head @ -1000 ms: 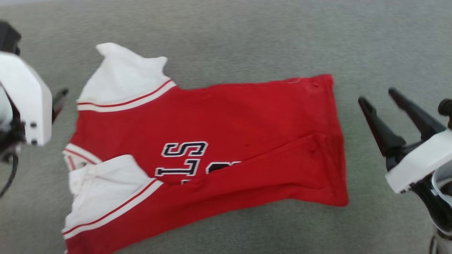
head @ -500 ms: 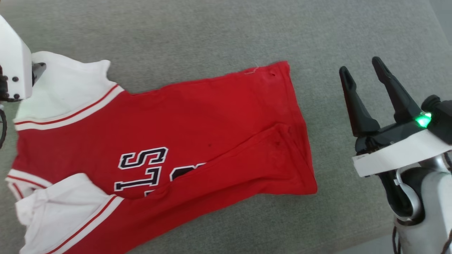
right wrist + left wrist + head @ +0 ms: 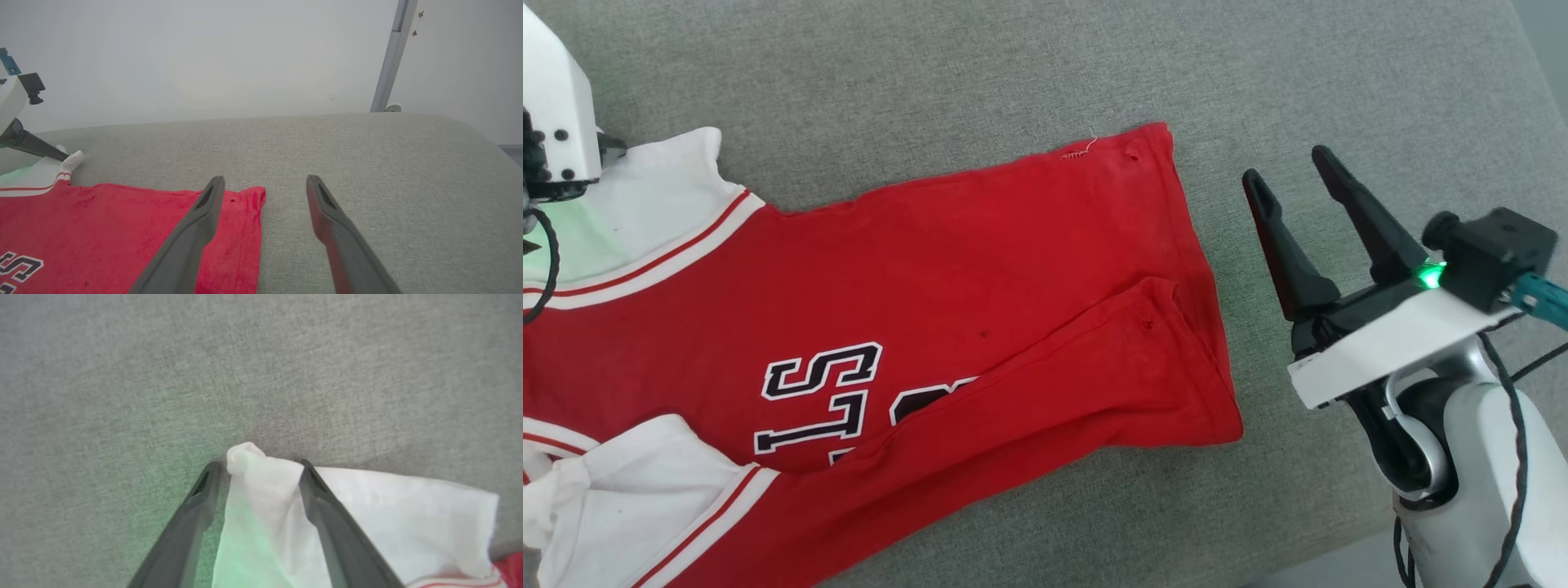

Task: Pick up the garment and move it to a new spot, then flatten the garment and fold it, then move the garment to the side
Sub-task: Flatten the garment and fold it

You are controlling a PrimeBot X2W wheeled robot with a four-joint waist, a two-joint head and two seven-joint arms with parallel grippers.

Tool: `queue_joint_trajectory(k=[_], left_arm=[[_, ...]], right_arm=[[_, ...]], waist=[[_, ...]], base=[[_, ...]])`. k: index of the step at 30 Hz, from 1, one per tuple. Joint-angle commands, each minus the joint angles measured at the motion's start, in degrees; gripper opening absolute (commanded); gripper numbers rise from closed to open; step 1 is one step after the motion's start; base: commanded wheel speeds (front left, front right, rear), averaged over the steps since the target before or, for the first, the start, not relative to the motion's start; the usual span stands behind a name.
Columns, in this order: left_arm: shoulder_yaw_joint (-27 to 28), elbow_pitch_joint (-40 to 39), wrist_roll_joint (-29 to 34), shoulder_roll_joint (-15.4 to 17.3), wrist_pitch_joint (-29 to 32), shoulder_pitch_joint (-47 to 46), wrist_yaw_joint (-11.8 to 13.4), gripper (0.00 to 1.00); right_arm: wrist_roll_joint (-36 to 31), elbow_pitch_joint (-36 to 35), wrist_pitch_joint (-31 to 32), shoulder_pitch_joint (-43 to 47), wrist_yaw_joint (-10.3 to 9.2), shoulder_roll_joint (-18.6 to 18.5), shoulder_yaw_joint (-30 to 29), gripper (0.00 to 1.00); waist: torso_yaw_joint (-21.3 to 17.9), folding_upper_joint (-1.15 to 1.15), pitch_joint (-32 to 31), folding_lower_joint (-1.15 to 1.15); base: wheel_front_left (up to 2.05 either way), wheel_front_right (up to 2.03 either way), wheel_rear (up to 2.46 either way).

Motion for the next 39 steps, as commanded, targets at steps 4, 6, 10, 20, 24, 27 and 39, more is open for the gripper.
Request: queue_joint_trajectory(k=[4,6,10,20,24,27,39], left_arm=[[-2.4,3.3,-0.4,-1.9,4.0,1.8,-0.2,0.00],[-2.4,3.7,0.1,-2.7,3.7,0.7,-0.4,0.00],[-2.4,3.8,0.6,-3.8,3.0,-0.8,-0.7,0.00],[-2.6,5.0,1.2,-8.3,1.8,-3.6,-1.9,0.00],[-2.6,6.1,1.1,-9.6,1.2,-4.2,-2.5,0.00],[-2.5,6.8,1.1,-10.3,0.7,-4.4,-2.9,0.00],[-1.8,7.6,1.8,-10.3,-3.5,-6.5,-6.2,0.00]], right_arm=[[1.4,1.9,3.8,-2.2,-0.01,-0.3,1.0,1.00],[2.6,3.8,6.7,-4.7,-0.01,-0.3,1.3,1.00],[3.8,6.9,10.6,-8.4,-0.01,-1.1,2.4,1.00],[9.0,23.0,28.0,-22.6,-0.01,-3.5,9.1,1.00],[12.0,29.1,34.7,-26.3,-0.01,-3.4,12.9,1.00],[13.9,32.6,40.2,-27.9,0.00,-3.9,16.0,0.48],[15.7,31.9,37.4,-30.0,-0.02,-9.6,18.4,0.00]], waist=[[0.0,0.00,0.5,0.00],[0.4,0.00,0.9,0.00],[1.2,0.00,1.4,0.00],[4.6,0.00,2.7,0.00],[5.6,0.00,2.9,0.00],[6.3,0.00,2.9,0.00],[10.0,0.00,0.4,0.00]], base=[[0.00,0.00,0.00],[0.00,0.00,0.00],[0.00,0.00,0.00],[0.00,0.00,0.00],[0.00,0.00,0.00],[0.00,0.00,0.00],[0.00,0.00,0.00]])
